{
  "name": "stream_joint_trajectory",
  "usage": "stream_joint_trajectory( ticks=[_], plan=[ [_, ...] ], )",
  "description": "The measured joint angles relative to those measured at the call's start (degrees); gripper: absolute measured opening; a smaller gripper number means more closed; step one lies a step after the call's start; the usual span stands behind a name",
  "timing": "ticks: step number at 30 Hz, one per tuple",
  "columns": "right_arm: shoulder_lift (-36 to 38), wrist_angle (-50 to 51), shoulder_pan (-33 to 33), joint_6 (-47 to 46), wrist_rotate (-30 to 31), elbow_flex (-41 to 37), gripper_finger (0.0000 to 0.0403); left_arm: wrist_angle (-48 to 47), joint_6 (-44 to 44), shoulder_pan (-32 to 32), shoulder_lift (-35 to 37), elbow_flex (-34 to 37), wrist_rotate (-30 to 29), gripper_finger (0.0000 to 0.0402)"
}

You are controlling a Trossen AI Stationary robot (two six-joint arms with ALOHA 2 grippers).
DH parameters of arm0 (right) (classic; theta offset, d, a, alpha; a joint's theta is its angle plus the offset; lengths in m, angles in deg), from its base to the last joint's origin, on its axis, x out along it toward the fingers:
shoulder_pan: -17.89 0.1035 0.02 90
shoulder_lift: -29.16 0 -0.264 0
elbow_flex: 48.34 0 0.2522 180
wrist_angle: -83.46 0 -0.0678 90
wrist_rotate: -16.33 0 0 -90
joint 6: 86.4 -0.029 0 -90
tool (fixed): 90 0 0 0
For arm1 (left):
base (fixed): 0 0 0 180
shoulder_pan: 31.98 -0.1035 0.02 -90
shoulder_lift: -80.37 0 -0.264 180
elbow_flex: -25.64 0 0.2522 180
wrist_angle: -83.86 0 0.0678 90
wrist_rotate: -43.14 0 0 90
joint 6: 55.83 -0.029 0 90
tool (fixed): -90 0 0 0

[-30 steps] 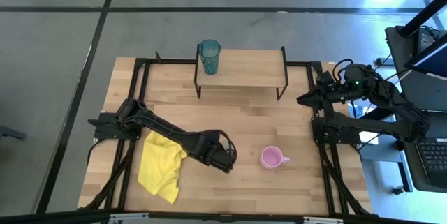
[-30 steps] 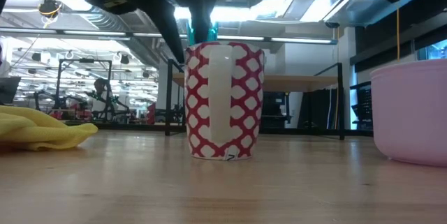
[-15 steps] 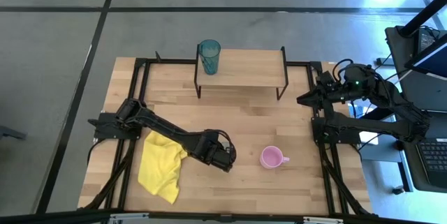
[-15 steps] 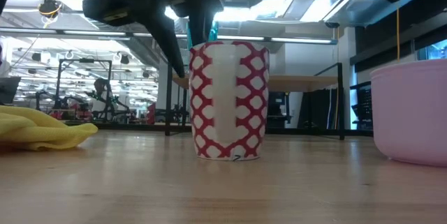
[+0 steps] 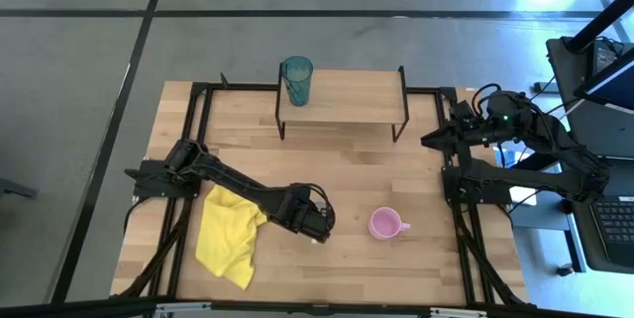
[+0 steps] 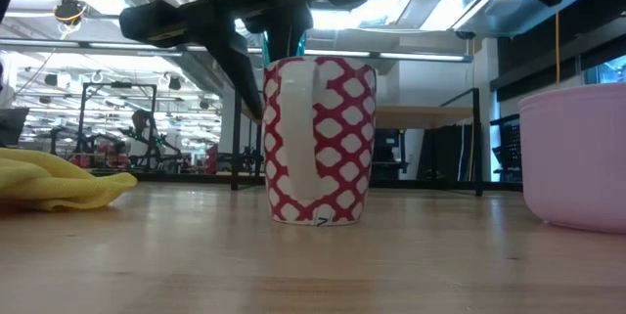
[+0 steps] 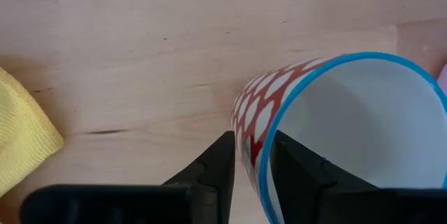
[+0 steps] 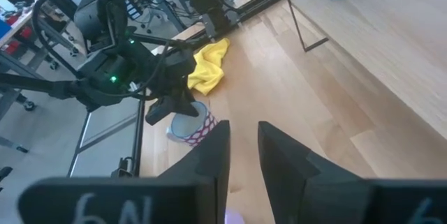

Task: Stack small to large cups/mugs on shelf
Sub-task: Put the red cup on the shelf

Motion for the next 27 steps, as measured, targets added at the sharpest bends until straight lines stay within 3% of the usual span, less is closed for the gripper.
stream_joint_trajectory(
  ticks=[9, 17, 27],
  plan=[
    [0.0, 0.7, 0.0, 0.6, 1.0, 0.0, 0.0077, 0.9, -1.3, 0.0, 0.0, 0.0, -1.2, 0.0015],
    [0.0, 0.7, 0.0, 0.6, 1.0, 0.0, 0.0077, 0.7, -1.6, -0.1, 0.0, -0.2, -1.2, 0.0015],
    [0.0, 0.7, 0.0, 0.6, 1.3, 0.0, 0.0077, -6.2, -11.9, -3.6, 0.2, -14.0, -1.1, 0.0014]
  ],
)
